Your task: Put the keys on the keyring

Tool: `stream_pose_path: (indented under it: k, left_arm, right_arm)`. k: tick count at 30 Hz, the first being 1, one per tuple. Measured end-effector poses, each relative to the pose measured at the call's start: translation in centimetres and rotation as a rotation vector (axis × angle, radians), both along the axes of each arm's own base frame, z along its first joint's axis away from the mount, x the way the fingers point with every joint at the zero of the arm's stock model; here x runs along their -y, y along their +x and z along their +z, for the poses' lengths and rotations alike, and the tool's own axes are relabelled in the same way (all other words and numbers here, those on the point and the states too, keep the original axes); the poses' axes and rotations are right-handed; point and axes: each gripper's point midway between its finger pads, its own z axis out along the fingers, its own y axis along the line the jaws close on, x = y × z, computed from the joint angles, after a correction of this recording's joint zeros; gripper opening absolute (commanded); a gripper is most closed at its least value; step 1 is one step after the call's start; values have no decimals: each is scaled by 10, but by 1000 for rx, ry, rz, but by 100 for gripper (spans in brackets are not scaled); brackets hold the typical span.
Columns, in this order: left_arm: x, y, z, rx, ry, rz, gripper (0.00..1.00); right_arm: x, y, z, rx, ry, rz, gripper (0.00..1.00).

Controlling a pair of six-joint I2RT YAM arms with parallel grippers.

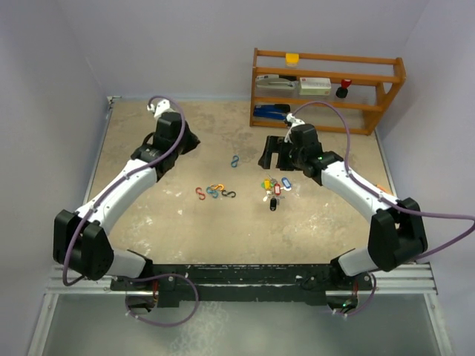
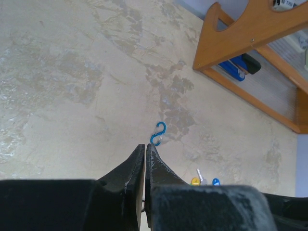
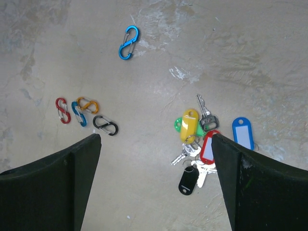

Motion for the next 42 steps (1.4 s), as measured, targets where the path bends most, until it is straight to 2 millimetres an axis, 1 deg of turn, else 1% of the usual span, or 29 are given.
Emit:
stream_pose_path:
  k: [5, 9, 14, 15, 16, 17, 18, 19, 24, 28, 35, 39, 42]
  left_arm:
    - [2, 10, 11, -32, -53, 64, 0]
    - [1, 10, 8, -67, -80, 102, 0]
    - [2, 9, 5, -75, -83, 99, 0]
    - [4, 9, 5, -68, -80, 85, 7]
    - [6, 10, 5, -61, -72, 65, 22]
    - [8, 9, 3, -59, -60, 41, 47]
    - [10, 9, 1, -55, -48, 11, 65]
    - [13, 9, 0, -51, -38, -16, 69]
    - [29, 14, -12, -36, -44, -110, 73]
    - [38, 18, -27, -43, -33, -164, 73]
    - [40, 19, -46, -44, 35, -222, 74]
    - [41, 20, -62, -69, 81, -248, 74]
    - [47, 18, -73, -85, 110, -274, 71]
  right_arm:
    - [-1, 0, -1, -19, 12, -8, 100]
    - [-1, -1, -2, -26, 12, -10, 100]
    - [0, -2, -3, -29, 8, -9, 100]
    - [0, -2, -3, -29, 7, -8, 100]
    - [0, -2, -3, -27, 6, -7, 100]
    - [0, -1, -2, -25, 5, -5, 100]
    - [0, -1, -1, -19, 3, -2, 100]
    - [1, -1, 0, -12, 0, 3, 100]
    - [5, 0, 6, 26, -31, 16, 100]
    - [8, 1, 5, 39, -53, 24, 100]
    - [14, 0, 3, 61, -91, 37, 100]
    - [16, 1, 3, 68, -107, 37, 100]
    - [19, 1, 0, 70, -121, 33, 100]
